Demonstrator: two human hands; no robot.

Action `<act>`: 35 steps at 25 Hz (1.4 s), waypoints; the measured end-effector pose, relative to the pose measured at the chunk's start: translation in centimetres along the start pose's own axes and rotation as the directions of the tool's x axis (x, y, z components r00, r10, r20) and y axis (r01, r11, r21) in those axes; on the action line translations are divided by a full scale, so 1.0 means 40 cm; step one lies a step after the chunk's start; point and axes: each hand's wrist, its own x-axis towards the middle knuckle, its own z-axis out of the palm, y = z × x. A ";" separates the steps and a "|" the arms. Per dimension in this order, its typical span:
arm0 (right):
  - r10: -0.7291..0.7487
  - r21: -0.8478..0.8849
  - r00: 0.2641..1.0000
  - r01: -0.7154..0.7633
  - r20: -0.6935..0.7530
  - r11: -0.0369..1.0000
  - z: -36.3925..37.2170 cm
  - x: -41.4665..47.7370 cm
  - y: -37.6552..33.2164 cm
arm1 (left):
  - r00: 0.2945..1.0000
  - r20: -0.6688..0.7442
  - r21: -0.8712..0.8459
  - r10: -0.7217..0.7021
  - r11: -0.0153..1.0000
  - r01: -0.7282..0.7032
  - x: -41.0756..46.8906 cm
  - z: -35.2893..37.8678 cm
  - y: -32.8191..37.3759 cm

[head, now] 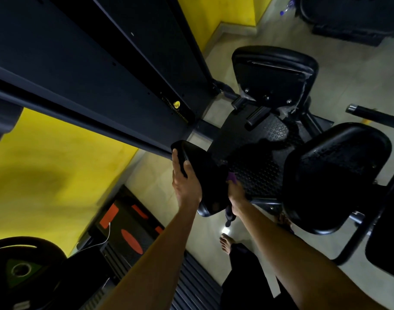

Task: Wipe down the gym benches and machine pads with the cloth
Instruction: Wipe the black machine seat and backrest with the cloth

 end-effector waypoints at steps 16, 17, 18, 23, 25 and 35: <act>-0.016 -0.224 0.999 0.007 -0.035 0.975 0.002 -0.049 -0.048 | 1.000 -0.010 -0.024 -0.002 1.000 0.002 0.010 0.005 -0.021; 0.008 -0.241 1.000 -0.011 -0.012 0.970 -0.006 -0.018 -0.045 | 1.000 -0.011 -0.025 0.001 1.000 -0.002 0.007 0.004 -0.023; 0.016 -0.263 1.000 -0.014 0.006 0.965 -0.012 -0.008 -0.052 | 1.000 -0.008 -0.041 0.003 0.999 -0.003 0.004 0.004 -0.024; -0.118 -0.410 0.992 0.124 0.040 0.904 -0.068 -0.159 -0.141 | 0.998 0.052 -0.090 -0.022 0.996 0.026 -0.029 -0.009 -0.007; -0.168 -0.479 0.983 0.184 0.077 0.859 -0.099 -0.212 -0.160 | 0.992 0.124 -0.088 -0.013 0.996 0.024 -0.047 -0.031 -0.012; -0.326 -0.412 0.940 0.259 -0.099 0.874 -0.245 -0.462 -0.215 | 0.951 0.304 -0.022 0.049 0.999 -0.045 -0.221 -0.091 -0.114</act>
